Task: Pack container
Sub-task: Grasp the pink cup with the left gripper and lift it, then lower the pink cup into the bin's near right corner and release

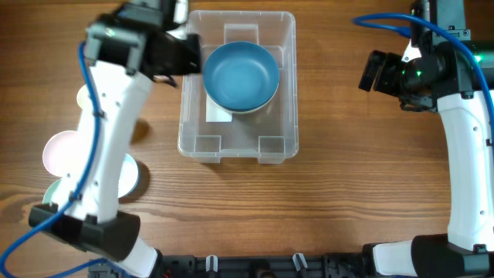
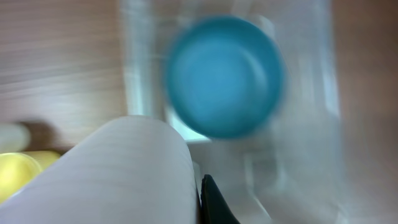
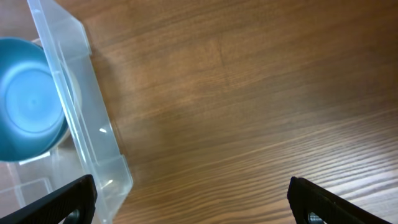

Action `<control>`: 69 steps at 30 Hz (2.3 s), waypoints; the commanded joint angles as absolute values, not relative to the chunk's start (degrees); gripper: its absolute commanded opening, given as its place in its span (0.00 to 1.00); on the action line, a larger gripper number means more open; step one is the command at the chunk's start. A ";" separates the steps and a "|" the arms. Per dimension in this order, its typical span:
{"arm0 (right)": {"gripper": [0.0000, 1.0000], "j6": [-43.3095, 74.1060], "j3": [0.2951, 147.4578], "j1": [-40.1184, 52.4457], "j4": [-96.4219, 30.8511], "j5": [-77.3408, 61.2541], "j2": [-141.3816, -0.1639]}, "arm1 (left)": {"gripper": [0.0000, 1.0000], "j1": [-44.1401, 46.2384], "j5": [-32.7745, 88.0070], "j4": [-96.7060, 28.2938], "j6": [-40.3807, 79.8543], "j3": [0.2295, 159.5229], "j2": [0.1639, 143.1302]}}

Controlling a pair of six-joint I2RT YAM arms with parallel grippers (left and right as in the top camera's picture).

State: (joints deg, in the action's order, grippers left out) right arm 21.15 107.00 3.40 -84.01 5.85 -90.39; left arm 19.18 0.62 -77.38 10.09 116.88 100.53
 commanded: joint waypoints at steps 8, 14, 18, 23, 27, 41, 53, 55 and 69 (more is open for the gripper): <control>1.00 19.59 106.48 -11.18 -83.81 0.10 -86.94 | 0.04 34.46 9.47 -79.37 9.23 116.14 108.71; 1.00 19.46 106.48 -11.16 -83.59 0.14 -86.94 | 0.04 39.42 12.03 -79.40 9.39 116.14 116.86; 1.00 19.44 106.48 -11.18 -83.66 0.12 -86.94 | 0.04 42.52 12.21 -79.79 9.41 116.11 122.74; 1.00 19.25 106.48 -11.16 -83.70 0.12 -86.94 | 0.04 43.29 12.21 -80.16 9.45 116.09 127.61; 1.00 19.27 106.48 -11.16 -83.83 0.12 -86.94 | 0.04 43.24 12.21 -78.24 10.41 116.09 129.71; 1.00 19.07 106.48 -11.16 -83.99 0.12 -86.94 | 0.04 41.34 7.42 -75.61 20.34 116.09 130.80; 1.00 19.03 106.48 -11.16 -83.99 0.12 -87.00 | 0.04 37.04 7.44 -70.28 38.50 115.55 127.63; 1.00 19.03 106.48 -11.16 -83.99 0.12 -87.00 | 0.04 38.44 7.44 -69.76 39.64 115.48 127.63; 1.00 18.79 106.48 -11.16 -84.05 -0.12 -87.00 | 0.04 44.23 5.30 -66.61 46.02 108.68 127.63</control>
State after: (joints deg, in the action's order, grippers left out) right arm 19.40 106.96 -11.29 -84.01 0.34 -87.85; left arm 44.66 6.00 -68.93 43.09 113.71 128.40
